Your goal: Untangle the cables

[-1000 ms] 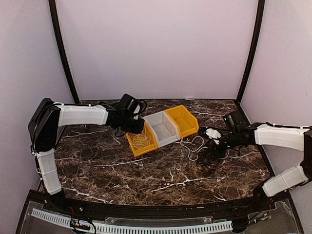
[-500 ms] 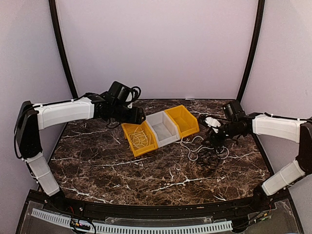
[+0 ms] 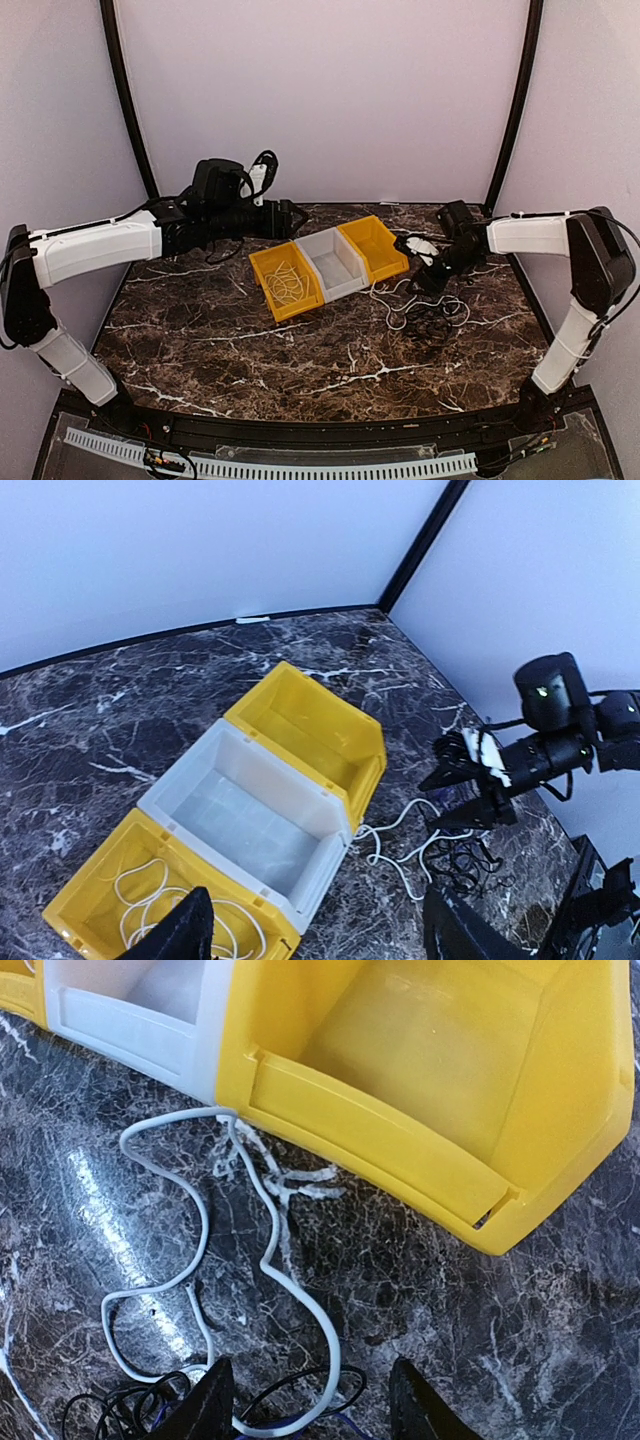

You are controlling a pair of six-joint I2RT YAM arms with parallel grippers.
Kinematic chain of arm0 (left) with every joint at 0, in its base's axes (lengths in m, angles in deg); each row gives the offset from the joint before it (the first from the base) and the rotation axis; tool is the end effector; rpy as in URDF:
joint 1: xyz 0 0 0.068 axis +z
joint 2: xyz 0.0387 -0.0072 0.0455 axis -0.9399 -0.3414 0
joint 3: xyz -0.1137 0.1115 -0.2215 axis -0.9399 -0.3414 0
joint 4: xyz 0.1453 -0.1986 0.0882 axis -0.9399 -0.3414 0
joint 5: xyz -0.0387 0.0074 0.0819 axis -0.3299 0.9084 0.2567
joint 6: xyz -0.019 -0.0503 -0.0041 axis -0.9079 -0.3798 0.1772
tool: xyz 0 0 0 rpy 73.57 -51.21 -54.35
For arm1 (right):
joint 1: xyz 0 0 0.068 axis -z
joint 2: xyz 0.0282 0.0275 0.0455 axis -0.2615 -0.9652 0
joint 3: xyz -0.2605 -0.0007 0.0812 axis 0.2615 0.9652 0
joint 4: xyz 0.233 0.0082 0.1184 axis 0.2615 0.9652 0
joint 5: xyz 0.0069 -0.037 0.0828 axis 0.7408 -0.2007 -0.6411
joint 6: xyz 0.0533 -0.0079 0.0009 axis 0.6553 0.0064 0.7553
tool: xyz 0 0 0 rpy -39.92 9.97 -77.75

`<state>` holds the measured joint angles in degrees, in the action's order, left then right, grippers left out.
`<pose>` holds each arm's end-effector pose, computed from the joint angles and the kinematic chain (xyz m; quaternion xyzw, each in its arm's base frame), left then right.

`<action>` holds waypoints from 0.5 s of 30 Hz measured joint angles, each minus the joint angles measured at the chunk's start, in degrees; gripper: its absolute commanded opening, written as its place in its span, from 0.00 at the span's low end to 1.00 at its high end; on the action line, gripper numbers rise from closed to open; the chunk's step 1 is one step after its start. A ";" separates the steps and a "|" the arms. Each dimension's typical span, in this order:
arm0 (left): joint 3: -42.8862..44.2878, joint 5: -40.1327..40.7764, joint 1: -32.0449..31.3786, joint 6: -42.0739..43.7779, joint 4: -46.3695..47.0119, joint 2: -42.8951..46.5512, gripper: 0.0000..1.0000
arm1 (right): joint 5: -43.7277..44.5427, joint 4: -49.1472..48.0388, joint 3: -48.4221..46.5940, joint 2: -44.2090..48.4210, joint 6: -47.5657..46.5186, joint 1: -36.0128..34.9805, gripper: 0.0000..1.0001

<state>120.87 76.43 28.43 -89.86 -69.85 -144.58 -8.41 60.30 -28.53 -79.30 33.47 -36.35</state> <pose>0.2712 -0.2434 0.3284 0.1506 0.7970 -0.3277 0.4845 0.3111 0.1329 0.1837 -0.4435 0.8470 0.1390 0.2580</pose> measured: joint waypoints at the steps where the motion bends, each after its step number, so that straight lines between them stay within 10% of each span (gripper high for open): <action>1: -0.17 -0.68 -0.72 0.33 0.94 -0.02 0.70 | -0.02 0.17 -0.31 -0.74 0.24 0.09 0.43; 6: 0.35 -3.63 -4.28 1.55 5.22 -2.45 0.68 | -1.70 1.36 -2.32 -3.10 2.10 0.90 0.14; 15: 1.55 -9.16 -6.56 1.81 10.21 -13.05 0.68 | -8.79 5.05 -3.63 0.72 1.64 1.20 0.00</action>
<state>122.42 67.27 21.88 -88.05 -59.64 -157.63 -17.19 65.35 -32.16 -78.58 35.11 -35.15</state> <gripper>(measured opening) 0.680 0.010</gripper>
